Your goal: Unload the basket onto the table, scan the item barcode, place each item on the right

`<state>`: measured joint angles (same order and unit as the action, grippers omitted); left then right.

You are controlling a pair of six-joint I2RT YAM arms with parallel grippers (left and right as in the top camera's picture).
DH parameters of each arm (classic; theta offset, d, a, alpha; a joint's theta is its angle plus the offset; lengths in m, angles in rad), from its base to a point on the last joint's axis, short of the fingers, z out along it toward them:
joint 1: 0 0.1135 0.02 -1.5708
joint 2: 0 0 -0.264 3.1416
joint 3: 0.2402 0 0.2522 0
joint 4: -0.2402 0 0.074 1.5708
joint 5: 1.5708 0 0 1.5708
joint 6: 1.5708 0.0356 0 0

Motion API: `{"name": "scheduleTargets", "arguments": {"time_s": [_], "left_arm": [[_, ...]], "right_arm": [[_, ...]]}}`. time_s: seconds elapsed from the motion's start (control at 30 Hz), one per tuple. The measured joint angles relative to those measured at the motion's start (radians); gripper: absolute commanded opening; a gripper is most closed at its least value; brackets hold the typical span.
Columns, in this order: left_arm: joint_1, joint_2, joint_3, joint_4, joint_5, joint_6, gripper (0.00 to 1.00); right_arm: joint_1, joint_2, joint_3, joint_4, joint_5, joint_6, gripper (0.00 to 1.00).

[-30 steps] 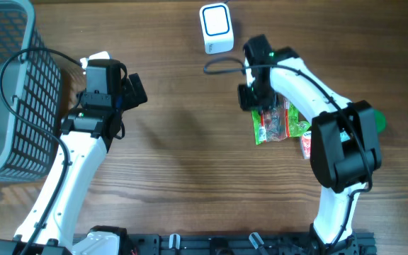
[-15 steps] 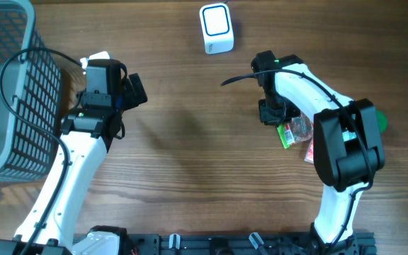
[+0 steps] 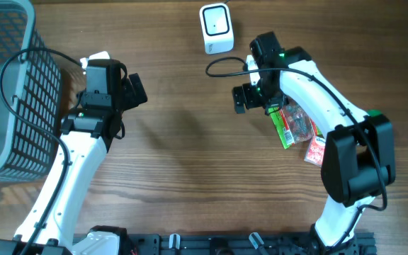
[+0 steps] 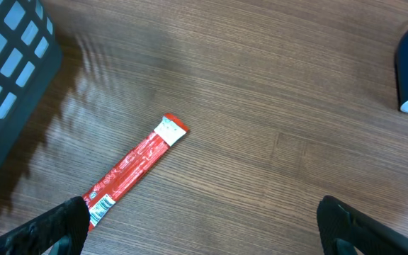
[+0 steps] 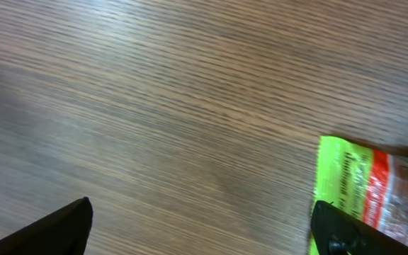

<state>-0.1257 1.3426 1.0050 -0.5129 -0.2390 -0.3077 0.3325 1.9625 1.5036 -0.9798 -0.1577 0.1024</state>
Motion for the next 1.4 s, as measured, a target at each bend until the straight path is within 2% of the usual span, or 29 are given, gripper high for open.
{"name": "scheduleTargets", "arguments": {"time_s": [0.53, 0.87, 0.93, 0.97, 1.03, 1.17, 1.23, 1.3, 1.33, 1.37, 1.4], "left_arm": [[0.0, 0.0, 0.0, 0.0, 0.0, 0.0, 1.0], [0.0, 0.0, 0.0, -0.02, 0.009, 0.0, 1.0], [0.0, 0.0, 0.0, -0.027, 0.008, 0.0, 0.89], [0.0, 0.0, 0.0, -0.028, 0.007, 0.0, 0.88], [0.003, 0.0, 0.0, -0.03, 0.003, 0.026, 0.93], [0.034, 0.002, 0.0, -0.031, 0.001, 0.084, 0.97], [0.083, 0.014, 0.0, -0.03, 0.008, 0.1, 0.96], [0.159, 0.045, 0.0, -0.03, 0.024, 0.114, 1.0], [0.188, 0.06, 0.0, -0.03, 0.031, 0.119, 0.99], [0.22, 0.075, 0.0, -0.03, 0.04, 0.121, 0.93], [0.254, 0.093, 0.0, -0.033, 0.051, 0.123, 0.68]], "right_arm": [[0.0, 0.0, 0.0, 0.329, -0.045, -0.004, 1.0], [0.0, 0.0, 0.0, 0.361, -0.045, -0.004, 1.0], [0.0, 0.0, 0.0, 0.361, -0.045, -0.004, 1.0], [0.0, 0.0, 0.0, 0.361, -0.045, -0.004, 1.0], [0.0, 0.0, 0.0, 0.361, -0.045, -0.004, 1.0], [0.0, 0.0, 0.0, 0.361, -0.045, -0.004, 1.0], [0.0, 0.0, 0.0, 0.361, -0.045, -0.004, 1.0], [0.0, 0.0, 0.0, 0.361, -0.045, -0.004, 1.0], [0.0, 0.0, 0.0, 0.361, -0.045, -0.004, 1.0], [0.0, 0.0, 0.0, 0.361, -0.045, -0.004, 1.0], [0.0, 0.0, 0.0, 0.361, -0.045, -0.004, 1.0]]}}
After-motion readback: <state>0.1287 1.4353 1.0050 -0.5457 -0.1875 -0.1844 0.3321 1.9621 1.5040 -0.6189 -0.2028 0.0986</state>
